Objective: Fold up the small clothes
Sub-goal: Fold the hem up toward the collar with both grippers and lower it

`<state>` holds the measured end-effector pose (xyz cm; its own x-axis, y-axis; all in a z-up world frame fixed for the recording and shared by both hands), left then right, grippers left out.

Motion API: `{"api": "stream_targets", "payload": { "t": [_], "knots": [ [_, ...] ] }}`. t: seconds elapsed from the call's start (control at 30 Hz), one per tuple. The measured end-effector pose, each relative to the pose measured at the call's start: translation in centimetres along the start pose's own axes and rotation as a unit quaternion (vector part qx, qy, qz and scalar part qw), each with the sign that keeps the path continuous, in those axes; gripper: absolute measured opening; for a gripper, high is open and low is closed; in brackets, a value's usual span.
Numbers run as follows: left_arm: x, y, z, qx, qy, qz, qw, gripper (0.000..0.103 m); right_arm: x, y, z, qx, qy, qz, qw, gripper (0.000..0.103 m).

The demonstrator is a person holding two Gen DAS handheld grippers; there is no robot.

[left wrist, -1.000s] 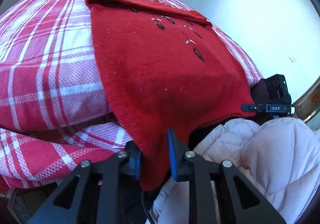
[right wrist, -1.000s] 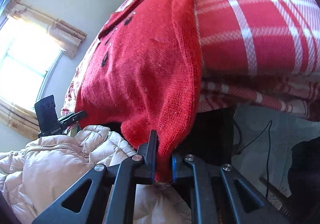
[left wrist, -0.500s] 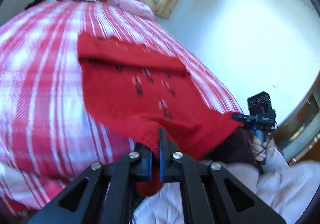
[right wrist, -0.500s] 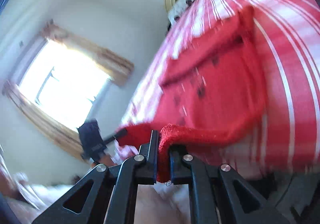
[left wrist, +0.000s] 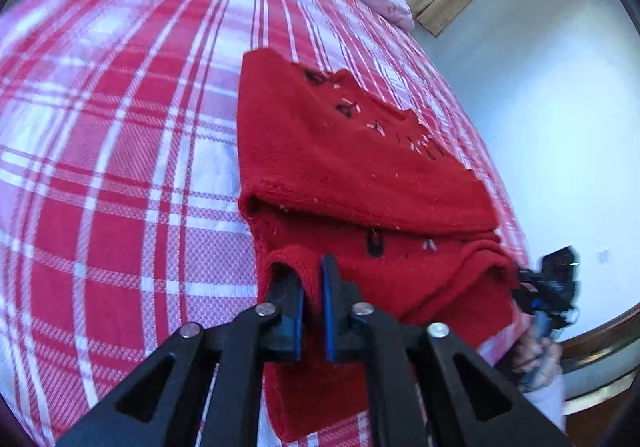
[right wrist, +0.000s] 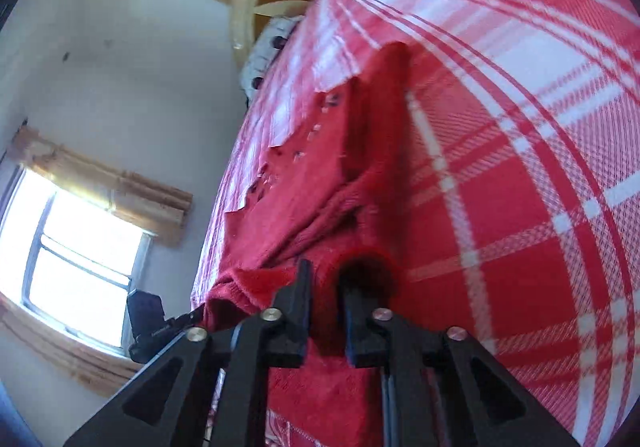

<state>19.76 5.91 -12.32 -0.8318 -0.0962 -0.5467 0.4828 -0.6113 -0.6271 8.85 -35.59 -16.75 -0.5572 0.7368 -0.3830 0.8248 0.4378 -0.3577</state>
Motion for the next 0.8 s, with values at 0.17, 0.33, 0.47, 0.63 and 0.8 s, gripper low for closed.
{"api": "stream_targets", "payload": {
  "t": [0.17, 0.33, 0.47, 0.63, 0.8],
  "knots": [
    [-1.4, -5.1, -1.2, -0.002, 0.022, 0.072, 0.9972, 0.070, -1.8, -1.7, 0.2, -0.042, 0.036, 0.043, 0.998, 0.068],
    [-1.6, -8.1, -0.8, -0.055, 0.133, 0.137, 0.9801, 0.071, -2.4, -4.0, -1.7, -0.012, -0.043, 0.092, 0.995, 0.069],
    [1.6, -7.4, 2.2, -0.092, 0.329, 0.156, 0.9268, 0.071, -0.8, -4.9, -2.9, 0.018, -0.110, 0.085, 0.990, 0.069],
    [5.0, -4.3, 5.3, -0.092, 0.519, 0.131, 0.8394, 0.071, 1.2, -5.0, -4.0, 0.037, -0.169, 0.066, 0.983, 0.069],
    [5.1, -1.4, 6.0, -0.079, 0.577, 0.086, 0.8087, 0.070, 1.5, -5.4, -3.9, 0.052, -0.183, 0.070, 0.979, 0.069]
  ]
}}
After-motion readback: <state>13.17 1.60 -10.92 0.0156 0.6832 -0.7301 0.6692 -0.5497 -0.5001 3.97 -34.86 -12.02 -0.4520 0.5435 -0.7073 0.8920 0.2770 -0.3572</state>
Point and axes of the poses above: each gripper's, at about its wrist camera, not at the fingertips, and y roughly the way its jaws point, z to its right, x to its underside, the point moved 4 cm from there along y, roughly the way its jaws point, and after that the axes turned 13 degrees about z, right-handed, at the moved point
